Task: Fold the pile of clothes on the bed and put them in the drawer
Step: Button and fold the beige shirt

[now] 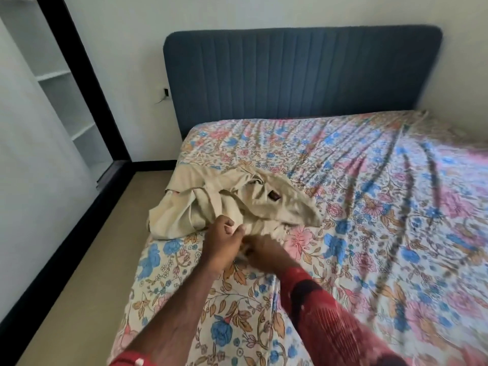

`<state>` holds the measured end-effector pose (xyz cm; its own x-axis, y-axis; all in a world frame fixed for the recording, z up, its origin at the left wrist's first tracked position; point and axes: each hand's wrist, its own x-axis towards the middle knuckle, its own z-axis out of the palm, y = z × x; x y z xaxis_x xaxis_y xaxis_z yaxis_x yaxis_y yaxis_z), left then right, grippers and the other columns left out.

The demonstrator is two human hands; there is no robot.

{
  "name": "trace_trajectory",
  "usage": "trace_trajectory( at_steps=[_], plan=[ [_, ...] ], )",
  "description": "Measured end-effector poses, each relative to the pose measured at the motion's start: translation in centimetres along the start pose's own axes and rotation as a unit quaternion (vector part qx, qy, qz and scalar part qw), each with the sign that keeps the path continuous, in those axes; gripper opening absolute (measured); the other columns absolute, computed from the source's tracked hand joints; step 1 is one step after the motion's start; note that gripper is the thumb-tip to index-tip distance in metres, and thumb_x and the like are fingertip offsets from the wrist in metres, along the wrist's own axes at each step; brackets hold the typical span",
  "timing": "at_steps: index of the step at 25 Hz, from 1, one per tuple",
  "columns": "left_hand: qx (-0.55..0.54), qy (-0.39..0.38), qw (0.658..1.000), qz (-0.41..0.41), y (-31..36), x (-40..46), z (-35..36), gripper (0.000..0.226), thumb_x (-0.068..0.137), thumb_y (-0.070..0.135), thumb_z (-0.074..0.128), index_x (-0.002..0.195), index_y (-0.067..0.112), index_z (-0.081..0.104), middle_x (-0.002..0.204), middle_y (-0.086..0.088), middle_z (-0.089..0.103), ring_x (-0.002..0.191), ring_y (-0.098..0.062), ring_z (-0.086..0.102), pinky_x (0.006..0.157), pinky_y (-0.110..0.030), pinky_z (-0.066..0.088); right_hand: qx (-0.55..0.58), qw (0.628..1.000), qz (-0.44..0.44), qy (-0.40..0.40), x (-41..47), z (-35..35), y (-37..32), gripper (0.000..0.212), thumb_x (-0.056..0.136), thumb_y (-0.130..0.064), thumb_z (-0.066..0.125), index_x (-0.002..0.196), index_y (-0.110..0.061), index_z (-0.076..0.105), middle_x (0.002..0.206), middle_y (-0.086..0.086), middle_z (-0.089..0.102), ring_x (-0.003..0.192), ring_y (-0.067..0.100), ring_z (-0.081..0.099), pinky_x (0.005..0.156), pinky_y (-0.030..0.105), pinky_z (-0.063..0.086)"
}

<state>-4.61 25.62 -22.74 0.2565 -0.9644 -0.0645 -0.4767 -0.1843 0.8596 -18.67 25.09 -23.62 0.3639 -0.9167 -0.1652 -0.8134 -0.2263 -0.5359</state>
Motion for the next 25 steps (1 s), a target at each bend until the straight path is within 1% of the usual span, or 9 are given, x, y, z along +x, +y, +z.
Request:
trace_trajectory(
  at_steps=[4,8,11,13,14,16,18,22,25],
  plan=[
    [0.219,-0.013,0.974,0.059,-2.1,1.1,-0.7,0.073,0.079,0.061,0.075,0.139,0.036,0.043,0.143,-0.010,0.034,0.133,-0.030,0.039,0.100,-0.051,0.049,-0.056,0.994,-0.045,-0.085,-7.1,2.5,0.3,0.021,0.097,-0.013,0.052,0.102,-0.026,0.068,0.071,-0.018,0.054,0.066,0.009,0.064,0.058,0.017,0.042],
    [0.411,-0.115,0.903,0.058,-4.5,0.6,-1.1,0.080,0.079,0.078,0.061,0.147,0.041,0.042,0.167,-0.008,0.010,0.152,-0.036,0.012,0.115,-0.061,0.026,-0.080,0.979,-0.038,-0.181,-8.1,-0.6,2.8,0.025,0.095,-0.039,0.066,0.117,-0.030,0.072,0.100,-0.015,0.070,0.086,0.004,0.064,0.080,0.025,0.053],
    [0.399,-0.091,0.910,0.067,-5.2,0.0,-1.4,0.062,0.084,0.073,0.060,0.129,0.030,0.060,0.144,-0.008,0.051,0.138,-0.032,0.041,0.112,-0.048,0.038,0.008,1.000,-0.009,-0.016,-5.8,-1.6,1.8,0.025,0.091,-0.048,0.071,0.109,-0.030,0.075,0.102,-0.009,0.074,0.078,0.003,0.067,0.083,0.036,0.061],
    [0.316,-0.063,0.943,0.085,-5.4,-0.5,-2.0,0.036,0.085,0.049,0.074,0.109,0.024,0.069,0.117,-0.001,0.067,0.115,-0.025,0.060,0.092,-0.036,0.047,0.009,0.991,0.028,0.131,-4.0,-1.2,1.9,0.045,0.085,-0.042,0.078,0.127,-0.034,0.063,0.121,-0.004,0.064,0.098,0.011,0.064,0.089,0.041,0.058],
    [0.282,-0.060,0.954,0.079,-5.5,-1.1,-2.4,0.026,0.083,0.035,0.078,0.105,0.023,0.070,0.109,0.002,0.070,0.104,-0.020,0.064,0.080,-0.030,0.047,-0.043,0.989,0.050,0.134,-3.4,-0.6,2.5,0.062,0.083,-0.042,0.078,0.138,-0.036,0.051,0.132,-0.002,0.056,0.113,0.018,0.059,0.094,0.046,0.055],
    [0.243,-0.077,0.966,0.040,-6.2,-3.0,-3.4,0.023,0.081,0.018,0.077,0.102,0.024,0.070,0.098,0.009,0.071,0.082,-0.007,0.065,0.060,-0.016,0.042,-0.124,0.986,0.077,0.077,-2.9,1.3,3.6,0.055,0.086,-0.053,0.064,0.136,-0.037,0.048,0.131,-0.002,0.054,0.123,0.028,0.054,0.098,0.053,0.052],
    [0.208,-0.131,0.969,0.003,-7.3,-5.4,-4.4,0.022,0.082,0.016,0.075,0.100,0.026,0.069,0.091,0.010,0.070,0.073,0.000,0.065,0.054,-0.012,0.045,-0.089,0.992,0.073,0.051,-3.8,2.2,4.7,0.030,0.091,-0.048,0.055,0.117,-0.033,0.061,0.114,-0.003,0.062,0.112,0.027,0.063,0.091,0.049,0.055],
    [0.137,-0.323,0.935,-0.043,-7.0,-5.9,-8.1,0.014,0.084,0.013,0.078,0.094,0.022,0.074,0.101,0.006,0.072,0.096,-0.011,0.068,0.076,-0.022,0.050,-0.052,0.997,-0.033,-0.042,-9.8,1.8,3.5,0.025,0.086,-0.017,0.061,0.107,-0.026,0.072,0.100,-0.004,0.074,0.089,0.016,0.070,0.079,0.039,0.059],
    [0.093,-0.250,0.964,-0.009,-6.1,-4.1,-9.0,0.008,0.088,0.028,0.078,0.093,0.022,0.077,0.096,0.005,0.074,0.090,-0.014,0.068,0.081,-0.034,0.054,-0.081,0.979,-0.059,-0.180,-14.3,0.4,3.2,0.009,0.091,-0.021,0.063,0.097,-0.021,0.070,0.087,-0.004,0.070,0.074,0.008,0.065,0.067,0.029,0.057]
  ],
)
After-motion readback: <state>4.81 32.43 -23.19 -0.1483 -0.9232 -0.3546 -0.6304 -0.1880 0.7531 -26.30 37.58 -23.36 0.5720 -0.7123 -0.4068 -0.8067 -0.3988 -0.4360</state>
